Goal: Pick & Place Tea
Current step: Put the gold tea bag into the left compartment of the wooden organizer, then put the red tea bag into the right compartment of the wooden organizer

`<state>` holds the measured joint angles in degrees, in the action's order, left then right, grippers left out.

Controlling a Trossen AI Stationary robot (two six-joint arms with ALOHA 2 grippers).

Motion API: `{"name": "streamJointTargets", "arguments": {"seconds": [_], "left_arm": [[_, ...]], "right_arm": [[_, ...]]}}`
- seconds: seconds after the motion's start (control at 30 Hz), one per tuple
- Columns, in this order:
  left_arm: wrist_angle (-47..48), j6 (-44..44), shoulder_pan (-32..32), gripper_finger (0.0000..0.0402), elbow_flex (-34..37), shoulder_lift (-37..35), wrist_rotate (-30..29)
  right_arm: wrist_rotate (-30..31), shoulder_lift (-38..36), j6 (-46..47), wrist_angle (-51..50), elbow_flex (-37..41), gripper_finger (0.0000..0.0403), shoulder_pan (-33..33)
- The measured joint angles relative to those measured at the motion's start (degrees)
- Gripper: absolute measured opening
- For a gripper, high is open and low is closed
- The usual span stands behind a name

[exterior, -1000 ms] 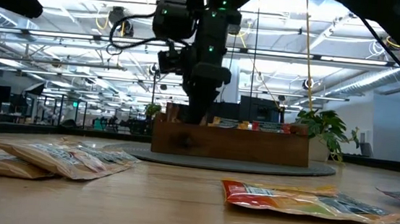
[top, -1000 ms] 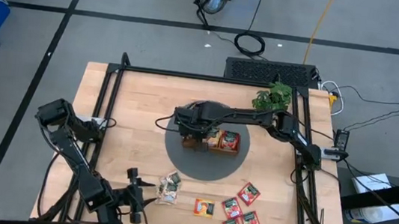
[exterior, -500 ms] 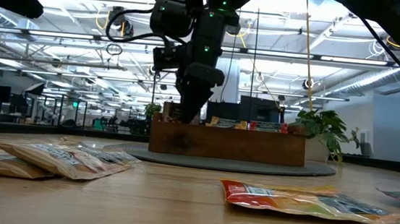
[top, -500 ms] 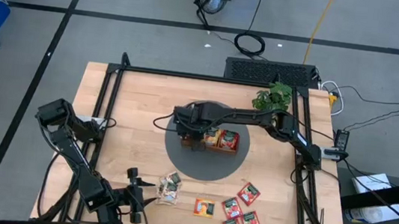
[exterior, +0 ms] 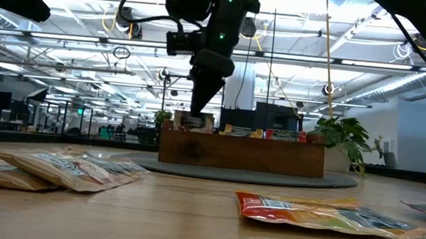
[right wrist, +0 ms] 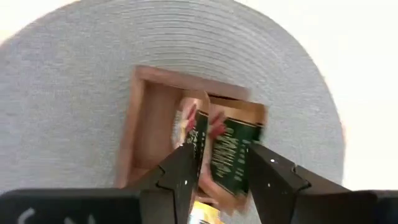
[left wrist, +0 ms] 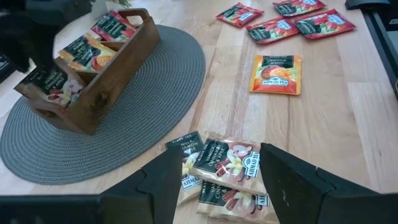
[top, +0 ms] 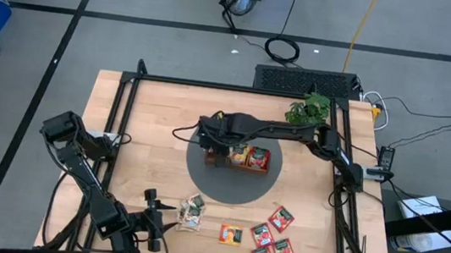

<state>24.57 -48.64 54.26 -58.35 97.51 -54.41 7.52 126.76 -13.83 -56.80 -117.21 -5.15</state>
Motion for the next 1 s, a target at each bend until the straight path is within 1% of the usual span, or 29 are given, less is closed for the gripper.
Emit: {"name": "streamJointTargets", "arguments": {"seconds": [0.33,0.47,0.53,0.6,0.7,0.77,0.83,0.93,1.0], "left_arm": [[-0.3,0.0,0.0,0.0214,0.0,0.0,0.0],[-0.3,-0.1,0.0,0.0214,0.0,0.0,0.0],[-0.3,-0.7,0.0,0.0214,0.0,0.0,0.0],[0.1,-2.3,0.0,0.0214,0.0,0.0,0.0],[0.8,-4.4,0.0,0.0214,0.0,0.0,0.0],[0.7,-3.6,0.0,0.0214,0.0,0.0,-0.1],[-0.5,-1.7,0.2,0.0214,0.0,0.1,-1.3],[-2.8,0.2,0.3,0.0214,0.0,0.9,-2.2],[-4.6,1.0,0.0,0.0214,0.0,1.2,-2.3]], "right_arm": [[0.6,-0.7,-1.0,4.3,0.0,0.0127,0.3],[6.0,-0.7,-2.2,4.3,0.0,0.0126,0.2],[8.8,-1.3,-2.1,1.5,0.0,0.0126,0.2],[8.4,-2.3,-0.5,-2.4,0.0,0.0124,0.2],[4.6,-5.4,2.0,-5.3,2.2,0.0119,0.7],[3.8,-9.7,2.6,-2.1,7.7,0.0113,2.3],[3.3,-16.6,2.5,5.6,16.6,0.0102,4.4],[2.9,-28.9,2.9,19.0,32.9,0.0081,8.0],[3.0,-37.1,4.9,28.1,44.7,0.0067,10.7]]}}
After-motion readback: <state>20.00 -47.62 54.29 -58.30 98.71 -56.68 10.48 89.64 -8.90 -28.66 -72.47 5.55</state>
